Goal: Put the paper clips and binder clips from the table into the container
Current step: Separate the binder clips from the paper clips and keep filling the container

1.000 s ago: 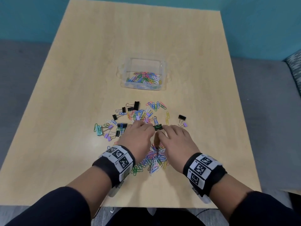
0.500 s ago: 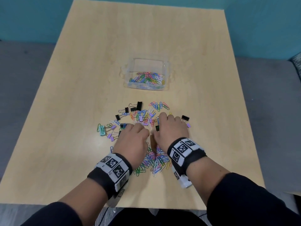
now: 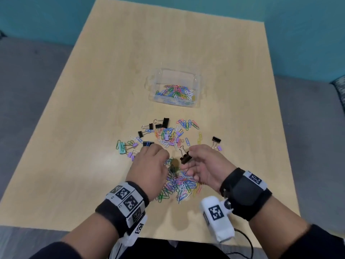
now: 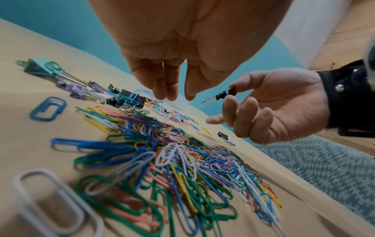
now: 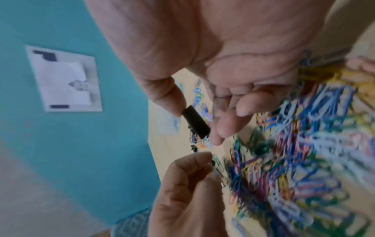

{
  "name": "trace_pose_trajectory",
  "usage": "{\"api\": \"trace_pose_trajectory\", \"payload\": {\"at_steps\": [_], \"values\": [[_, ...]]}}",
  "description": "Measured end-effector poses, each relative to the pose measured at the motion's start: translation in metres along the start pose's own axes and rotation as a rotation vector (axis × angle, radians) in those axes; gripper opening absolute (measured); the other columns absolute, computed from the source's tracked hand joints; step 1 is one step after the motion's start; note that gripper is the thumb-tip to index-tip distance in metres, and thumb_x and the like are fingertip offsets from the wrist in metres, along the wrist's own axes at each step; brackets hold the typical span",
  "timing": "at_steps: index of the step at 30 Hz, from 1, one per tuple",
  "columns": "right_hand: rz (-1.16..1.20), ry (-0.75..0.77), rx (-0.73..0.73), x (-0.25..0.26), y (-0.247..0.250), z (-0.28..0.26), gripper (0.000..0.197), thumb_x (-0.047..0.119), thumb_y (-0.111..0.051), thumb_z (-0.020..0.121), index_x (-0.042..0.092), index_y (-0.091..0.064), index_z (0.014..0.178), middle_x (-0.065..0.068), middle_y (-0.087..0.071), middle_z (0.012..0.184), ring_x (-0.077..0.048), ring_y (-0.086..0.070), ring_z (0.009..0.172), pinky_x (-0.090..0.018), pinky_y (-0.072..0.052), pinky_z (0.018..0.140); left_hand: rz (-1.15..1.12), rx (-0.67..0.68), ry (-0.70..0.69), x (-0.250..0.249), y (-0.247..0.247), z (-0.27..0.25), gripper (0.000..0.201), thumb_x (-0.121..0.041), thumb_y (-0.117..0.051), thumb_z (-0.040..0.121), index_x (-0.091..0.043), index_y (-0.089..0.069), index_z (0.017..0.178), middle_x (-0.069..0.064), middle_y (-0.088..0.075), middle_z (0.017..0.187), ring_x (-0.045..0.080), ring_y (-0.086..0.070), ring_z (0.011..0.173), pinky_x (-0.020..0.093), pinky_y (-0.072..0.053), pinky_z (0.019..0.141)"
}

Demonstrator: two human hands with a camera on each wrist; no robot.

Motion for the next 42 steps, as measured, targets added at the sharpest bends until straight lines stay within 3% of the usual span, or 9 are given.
{"api": "trace_pose_trajectory", "payload": {"at_steps": [3,8,14,18,21,24,29,34,42], "values": [[-0.430,0.190,-0.189,0.008,0.025,0.000,0.036,0.022,-0.063,0.084,0.020,-0.042,0.112,-0.007,-0.067,0.073,-0.018,-0.057,0.053,-0.028,-0.040,0.047,0.005,0.008,0.017,0.003,0.001,0.000,0.038,-0.023,-0.028,0.073,-0.013,-0.060,0.089,0.003,-0.057,0.097,0.028,-0.049,0.084,0.044,-0.046,0.071],[-1.452,0.444,-0.513,0.019,0.051,-0.002,0.036,0.028,-0.055,0.080,0.020,-0.042,0.113,-0.004,-0.057,0.104,-0.029,-0.055,0.091,-0.039,-0.048,0.067,0.003,0.022,0.003,0.002,-0.003,-0.003,0.038,-0.023,-0.028,0.074,-0.013,-0.061,0.089,0.004,-0.057,0.096,0.028,-0.050,0.084,0.046,-0.047,0.070],[-1.359,0.565,-0.608,0.020,0.064,-0.002,0.035,0.028,-0.058,0.086,0.013,-0.052,0.117,-0.008,-0.053,0.106,-0.032,-0.049,0.097,-0.038,-0.042,0.078,0.020,0.042,-0.007,0.002,-0.002,-0.013,0.035,-0.019,-0.034,0.077,-0.015,-0.062,0.096,0.002,-0.057,0.100,0.027,-0.051,0.087,0.043,-0.047,0.072],[-1.471,0.692,-0.276,0.004,0.019,0.002,0.050,0.029,-0.051,0.092,0.008,-0.040,0.136,-0.013,-0.044,0.135,-0.030,-0.039,0.127,-0.035,-0.036,0.102,0.066,0.097,-0.057,-0.004,-0.005,-0.027,0.033,-0.019,-0.035,0.078,-0.015,-0.061,0.099,0.002,-0.056,0.106,0.026,-0.050,0.087,0.041,-0.049,0.071],[-1.588,0.638,-0.233,0.003,0.001,0.025,0.068,0.041,-0.043,0.095,0.005,-0.018,0.148,-0.019,-0.019,0.154,-0.031,-0.013,0.144,-0.041,-0.018,0.117,0.081,0.143,-0.106,-0.014,-0.011,-0.039,0.030,-0.017,-0.040,0.078,-0.016,-0.060,0.101,0.003,-0.056,0.111,0.027,-0.051,0.091,0.041,-0.048,0.076],[-1.707,0.442,-0.217,0.002,0.001,0.037,0.071,0.047,-0.034,0.097,0.004,-0.012,0.149,-0.021,-0.007,0.157,-0.033,-0.005,0.145,-0.045,-0.014,0.117,0.069,0.151,-0.131,-0.018,-0.014,-0.050,0.030,-0.015,-0.045,0.078,-0.016,-0.060,0.104,0.003,-0.056,0.114,0.027,-0.052,0.094,0.040,-0.047,0.079],[-1.760,0.523,-0.222,0.035,-0.013,0.024,0.041,0.016,-0.042,0.090,0.007,-0.040,0.130,-0.013,-0.043,0.134,-0.030,-0.042,0.119,-0.041,-0.043,0.092,0.082,0.133,-0.094,-0.015,-0.012,-0.058,0.030,-0.014,-0.048,0.076,-0.017,-0.060,0.103,0.002,-0.055,0.117,0.026,-0.052,0.097,0.040,-0.049,0.078],[-1.924,0.523,-0.017,0.066,-0.027,0.062,0.083,-0.001,-0.048,0.081,0.006,-0.003,0.151,-0.010,-0.001,0.160,-0.032,-0.004,0.145,-0.041,-0.020,0.116,0.126,0.145,-0.087,-0.016,-0.012,-0.057,0.034,-0.017,-0.042,0.077,-0.019,-0.059,0.106,0.001,-0.056,0.116,0.026,-0.053,0.096,0.040,-0.050,0.077],[-1.881,0.296,-0.079,0.038,-0.014,0.038,0.083,-0.003,-0.047,0.081,0.001,0.001,0.148,-0.017,0.009,0.158,-0.031,0.002,0.146,-0.044,-0.024,0.115,0.095,0.147,-0.062,0.000,-0.004,-0.065,0.036,-0.018,-0.038,0.079,-0.019,-0.061,0.108,0.002,-0.056,0.117,0.026,-0.054,0.099,0.039,-0.050,0.080]]}}
Point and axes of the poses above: each hand's wrist, its own z-axis towards the middle knuckle, its own y-axis out of the back of the hand, x = y × z, the point moved 6 cm from there along z, towards the middle knuckle
